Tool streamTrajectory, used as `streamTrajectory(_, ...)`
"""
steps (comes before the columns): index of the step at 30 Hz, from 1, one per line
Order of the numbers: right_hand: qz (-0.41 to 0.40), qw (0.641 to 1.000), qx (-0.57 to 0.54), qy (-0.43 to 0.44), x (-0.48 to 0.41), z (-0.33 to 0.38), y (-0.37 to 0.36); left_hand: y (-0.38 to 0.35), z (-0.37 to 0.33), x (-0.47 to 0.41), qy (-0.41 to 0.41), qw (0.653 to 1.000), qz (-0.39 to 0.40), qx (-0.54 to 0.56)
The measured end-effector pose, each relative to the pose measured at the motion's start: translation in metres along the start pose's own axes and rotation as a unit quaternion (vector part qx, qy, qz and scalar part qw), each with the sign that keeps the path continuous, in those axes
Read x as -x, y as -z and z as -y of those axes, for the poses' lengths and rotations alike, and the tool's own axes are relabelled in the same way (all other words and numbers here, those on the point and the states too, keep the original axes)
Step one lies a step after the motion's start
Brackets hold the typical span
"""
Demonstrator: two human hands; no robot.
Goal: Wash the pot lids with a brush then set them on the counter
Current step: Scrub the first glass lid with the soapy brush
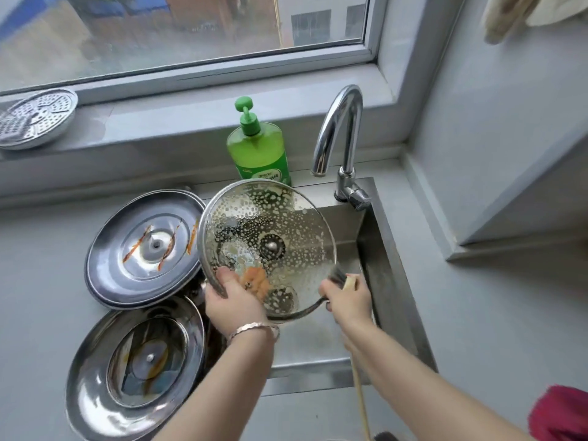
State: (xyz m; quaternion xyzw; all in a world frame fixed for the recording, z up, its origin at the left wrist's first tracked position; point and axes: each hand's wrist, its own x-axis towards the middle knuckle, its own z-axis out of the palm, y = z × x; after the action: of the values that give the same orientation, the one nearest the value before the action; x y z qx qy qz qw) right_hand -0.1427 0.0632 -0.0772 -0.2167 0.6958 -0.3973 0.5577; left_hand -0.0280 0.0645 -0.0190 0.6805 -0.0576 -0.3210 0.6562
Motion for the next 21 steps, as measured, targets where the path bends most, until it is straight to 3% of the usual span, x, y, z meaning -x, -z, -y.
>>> streamTrajectory(2, 0.003, 0.999, 0.027, -0.026, -0.002, -0.004, -0.001, -0.007, 0.011, 0.003, 0.014, 0.999, 0.027, 0.03)
streamTrajectory(6, 0.118, 0.976, 0.185, 0.01, -0.018, 0.006, 0.03, -0.023, 0.021, -0.005, -0.019, 0.994, 0.099, -0.033)
streamTrajectory(10, 0.034, 0.967, 0.248, 0.053, -0.048, 0.018, 0.071, -0.041, 0.055, -0.035, -0.036, 0.972, 0.141, -0.184)
streamTrajectory(15, 0.051, 0.968, 0.243, -0.014, -0.077, 0.004, 0.088, -0.054, 0.132, -0.069, 0.071, 0.927, 0.151, -0.336)
streamTrajectory(21, 0.108, 0.967, 0.221, -0.067, -0.121, -0.017, 0.078, -0.066, 0.198, -0.089, 0.201, 0.927, 0.158, -0.275)
